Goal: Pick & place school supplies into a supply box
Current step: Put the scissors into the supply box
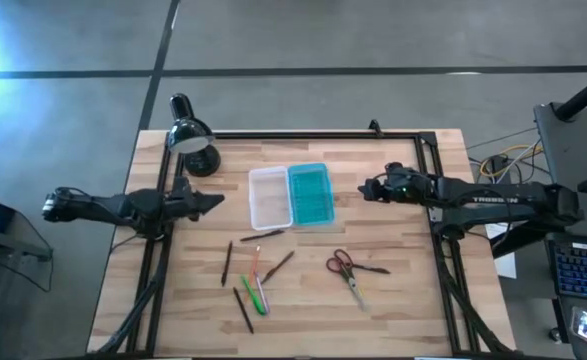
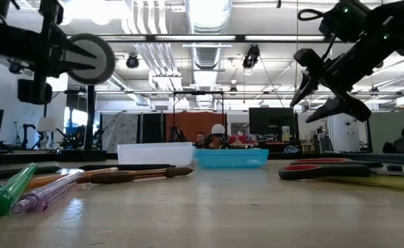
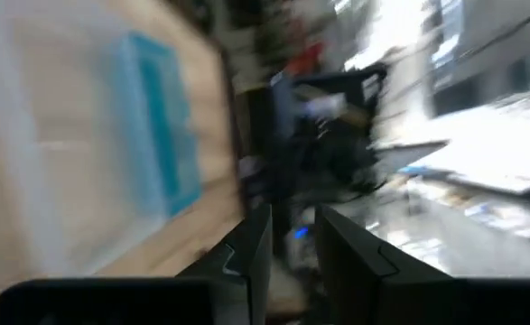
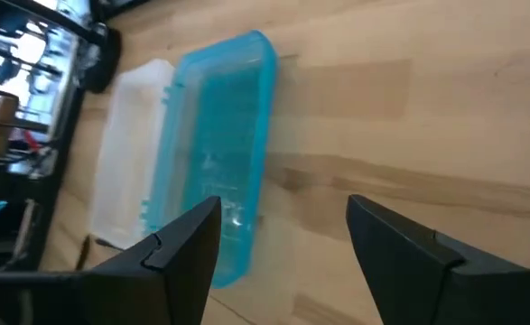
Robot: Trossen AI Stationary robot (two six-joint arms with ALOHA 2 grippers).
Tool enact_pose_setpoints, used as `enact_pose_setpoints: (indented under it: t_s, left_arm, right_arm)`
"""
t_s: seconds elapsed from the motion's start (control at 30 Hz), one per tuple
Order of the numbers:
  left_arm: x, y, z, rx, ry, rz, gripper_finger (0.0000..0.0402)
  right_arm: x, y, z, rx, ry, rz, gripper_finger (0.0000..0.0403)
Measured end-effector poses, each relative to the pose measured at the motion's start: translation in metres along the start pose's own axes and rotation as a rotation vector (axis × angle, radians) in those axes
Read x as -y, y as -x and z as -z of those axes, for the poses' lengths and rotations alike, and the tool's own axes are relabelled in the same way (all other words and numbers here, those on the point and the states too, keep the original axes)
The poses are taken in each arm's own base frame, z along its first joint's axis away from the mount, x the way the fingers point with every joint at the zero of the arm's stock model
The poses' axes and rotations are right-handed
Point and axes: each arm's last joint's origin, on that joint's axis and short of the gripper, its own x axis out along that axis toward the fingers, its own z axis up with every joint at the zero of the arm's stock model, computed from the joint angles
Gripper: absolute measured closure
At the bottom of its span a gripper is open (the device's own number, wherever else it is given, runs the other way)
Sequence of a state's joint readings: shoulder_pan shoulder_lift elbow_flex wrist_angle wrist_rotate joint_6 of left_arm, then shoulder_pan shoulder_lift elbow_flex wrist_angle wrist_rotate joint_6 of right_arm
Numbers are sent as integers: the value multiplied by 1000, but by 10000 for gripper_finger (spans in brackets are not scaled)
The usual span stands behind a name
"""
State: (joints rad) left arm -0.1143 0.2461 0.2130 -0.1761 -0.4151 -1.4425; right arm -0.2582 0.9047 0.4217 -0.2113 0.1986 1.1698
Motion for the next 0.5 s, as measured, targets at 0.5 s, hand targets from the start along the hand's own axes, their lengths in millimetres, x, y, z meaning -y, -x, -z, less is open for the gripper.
enact_pose_setpoints:
  t_s: [0.5]
  left_arm:
    - [43,-38,31,-560,-289,-590,376]
  right_arm:
    - [6,-19,8,-139,100,57,172]
